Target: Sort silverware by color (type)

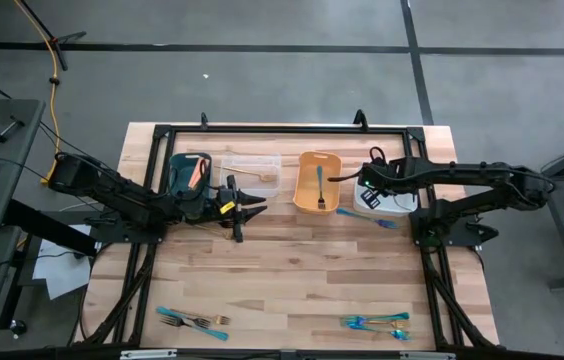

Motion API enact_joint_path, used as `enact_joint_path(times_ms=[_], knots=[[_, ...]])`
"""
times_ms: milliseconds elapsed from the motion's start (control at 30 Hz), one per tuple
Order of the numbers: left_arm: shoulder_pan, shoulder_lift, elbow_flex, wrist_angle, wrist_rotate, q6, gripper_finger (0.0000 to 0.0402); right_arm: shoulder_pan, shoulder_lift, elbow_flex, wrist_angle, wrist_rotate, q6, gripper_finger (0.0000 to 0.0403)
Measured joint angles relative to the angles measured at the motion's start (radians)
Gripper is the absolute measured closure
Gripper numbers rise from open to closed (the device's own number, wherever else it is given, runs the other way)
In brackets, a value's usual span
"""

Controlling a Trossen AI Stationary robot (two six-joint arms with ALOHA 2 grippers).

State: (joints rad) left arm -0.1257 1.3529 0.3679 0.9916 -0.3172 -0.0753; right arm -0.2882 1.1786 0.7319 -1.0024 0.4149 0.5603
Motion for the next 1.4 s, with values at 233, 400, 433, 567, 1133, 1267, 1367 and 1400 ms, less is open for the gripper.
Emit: enact_joint_path(times_ms=[233, 400, 433, 567, 1133, 1267, 1367, 1400], knots=[[0.000, 0.000, 0.000, 0.000, 0.000, 0.000, 0.0309, 0.000, 0.000, 0.000, 0.003, 0.000, -0.002, 0.0392], [0.000, 0.000, 0.000, 0.000, 0.000, 0.000, 0.0309, 0.000, 0.000, 0.000, 0.003, 0.000, -0.003, 0.0390], [0.000, 0.000, 0.000, 0.000, 0.000, 0.000, 0.0309, 0.000, 0.000, 0.000, 0.003, 0.000, -0.003, 0.0388], [0.000, 0.000, 0.000, 0.000, 0.000, 0.000, 0.0309, 0.000, 0.000, 0.000, 0.003, 0.001, -0.003, 0.0377], [0.000, 0.000, 0.000, 0.000, 0.000, 0.000, 0.0309, 0.000, 0.000, 0.000, 0.003, 0.002, -0.018, 0.0324], [0.000, 0.000, 0.000, 0.000, 0.000, 0.000, 0.0309, 0.000, 0.000, 0.000, 0.003, 0.002, -0.019, 0.0324], [0.000, 0.000, 0.000, 0.000, 0.000, 0.000, 0.0309, 0.000, 0.000, 0.000, 0.003, 0.002, -0.019, 0.0324], [0.000, 0.000, 0.000, 0.000, 0.000, 0.000, 0.0309, 0.000, 0.000, 0.000, 0.003, 0.001, -0.019, 0.0324]])
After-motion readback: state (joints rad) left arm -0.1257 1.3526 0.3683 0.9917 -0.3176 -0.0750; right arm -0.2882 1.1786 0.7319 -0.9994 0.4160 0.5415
